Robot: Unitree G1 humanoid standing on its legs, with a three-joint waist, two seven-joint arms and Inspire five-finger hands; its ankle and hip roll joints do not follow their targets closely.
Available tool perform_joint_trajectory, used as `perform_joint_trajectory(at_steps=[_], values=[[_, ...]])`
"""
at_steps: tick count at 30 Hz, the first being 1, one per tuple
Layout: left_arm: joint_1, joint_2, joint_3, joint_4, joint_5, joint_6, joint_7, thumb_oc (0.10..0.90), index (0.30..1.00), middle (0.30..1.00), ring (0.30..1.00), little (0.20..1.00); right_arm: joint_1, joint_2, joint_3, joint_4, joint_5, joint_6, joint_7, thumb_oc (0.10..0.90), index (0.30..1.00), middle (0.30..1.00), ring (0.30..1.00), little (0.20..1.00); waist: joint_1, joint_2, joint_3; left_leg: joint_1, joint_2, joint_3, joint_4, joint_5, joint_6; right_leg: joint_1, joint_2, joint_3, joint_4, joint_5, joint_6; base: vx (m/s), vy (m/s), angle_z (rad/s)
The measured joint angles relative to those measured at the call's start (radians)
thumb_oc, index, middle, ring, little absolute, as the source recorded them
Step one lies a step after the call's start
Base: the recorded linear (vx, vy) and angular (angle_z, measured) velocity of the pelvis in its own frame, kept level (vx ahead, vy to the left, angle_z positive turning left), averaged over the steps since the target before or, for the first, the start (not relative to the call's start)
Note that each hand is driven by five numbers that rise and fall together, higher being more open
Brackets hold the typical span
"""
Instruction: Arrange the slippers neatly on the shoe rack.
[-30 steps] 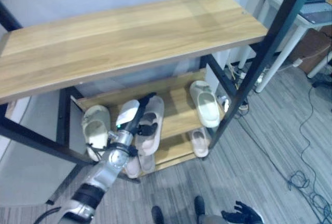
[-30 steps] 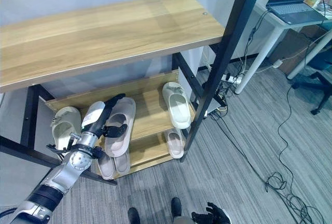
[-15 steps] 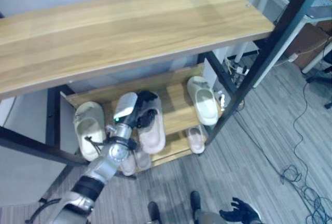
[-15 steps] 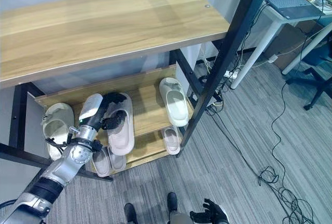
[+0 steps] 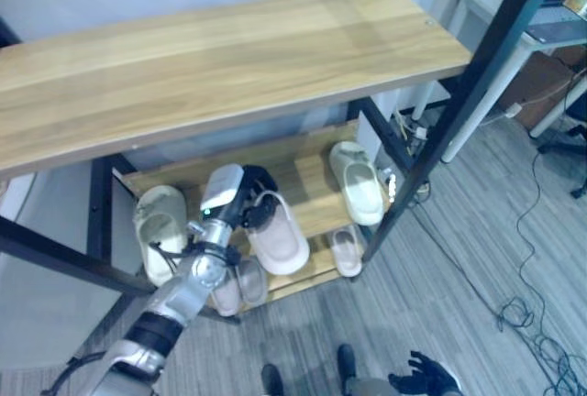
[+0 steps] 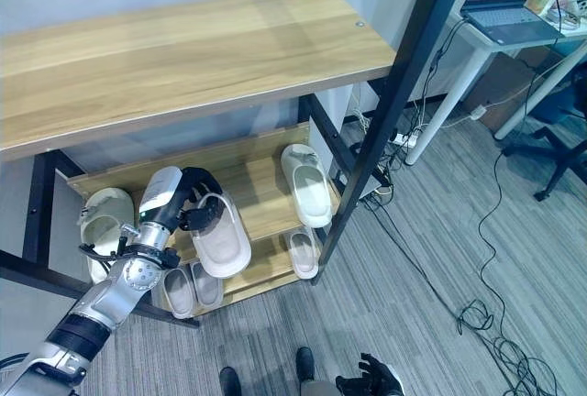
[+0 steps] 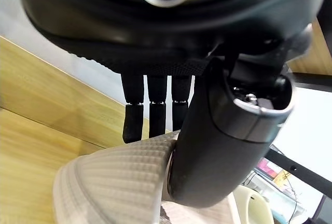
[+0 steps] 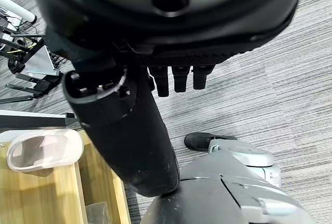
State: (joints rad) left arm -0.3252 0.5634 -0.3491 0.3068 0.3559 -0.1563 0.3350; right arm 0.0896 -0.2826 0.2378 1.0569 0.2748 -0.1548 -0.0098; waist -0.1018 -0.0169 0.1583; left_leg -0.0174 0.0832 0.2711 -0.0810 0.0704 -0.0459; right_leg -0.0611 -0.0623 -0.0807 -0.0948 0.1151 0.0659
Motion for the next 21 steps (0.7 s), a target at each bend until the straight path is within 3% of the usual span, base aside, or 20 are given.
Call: perform_joint_trajectory(at_steps=[4,10,15,21], values=[[0.07,-0.025,0.011,-0.093,-0.057,-0.011,-0.038,0.4,0.3,0.3,0.3,0.3,0.005,0.002,-0.011,0.003,0.0,0.002,-0.001,0.8,0.9,0.9,0.9,0.9,0.012,0.002,0.001,0.005,0.0,-0.003,0.0,0.0,0.0,0.007,-0.001,-0.006,0.0,-0.001,-0.001,0.0,-0.008,0.01],[0.239,-0.11,-0.011,-0.248,-0.283,-0.051,-0.141,0.4,0.3,0.3,0.3,0.3,0.019,0.003,-0.026,0.019,0.002,0.008,-0.006,0.8,0.9,0.9,0.9,0.9,0.032,0.009,0.005,0.032,0.0,-0.026,0.0,-0.001,-0.001,0.045,-0.001,-0.017,0.0,-0.02,0.002,-0.02,-0.032,0.1],[0.339,-0.109,-0.014,-0.337,-0.44,-0.052,-0.222,0.4,0.3,0.3,0.3,0.3,0.033,0.001,-0.056,0.021,0.005,0.009,-0.009,0.8,0.9,0.9,0.9,0.9,0.042,0.031,0.009,0.043,0.002,-0.037,-0.003,-0.002,-0.002,0.063,0.0,-0.032,0.0,-0.023,-0.001,-0.02,-0.034,0.08],[0.392,-0.096,-0.063,-0.364,-0.549,-0.044,-0.306,0.4,0.3,0.3,0.3,0.3,0.036,-0.004,-0.057,0.047,0.006,0.009,-0.012,0.8,0.9,0.9,0.9,0.9,0.061,0.039,0.01,0.055,0.002,-0.061,0.0,-0.001,-0.003,0.086,0.0,-0.051,0.0,-0.031,0.0,-0.1,-0.034,0.11]])
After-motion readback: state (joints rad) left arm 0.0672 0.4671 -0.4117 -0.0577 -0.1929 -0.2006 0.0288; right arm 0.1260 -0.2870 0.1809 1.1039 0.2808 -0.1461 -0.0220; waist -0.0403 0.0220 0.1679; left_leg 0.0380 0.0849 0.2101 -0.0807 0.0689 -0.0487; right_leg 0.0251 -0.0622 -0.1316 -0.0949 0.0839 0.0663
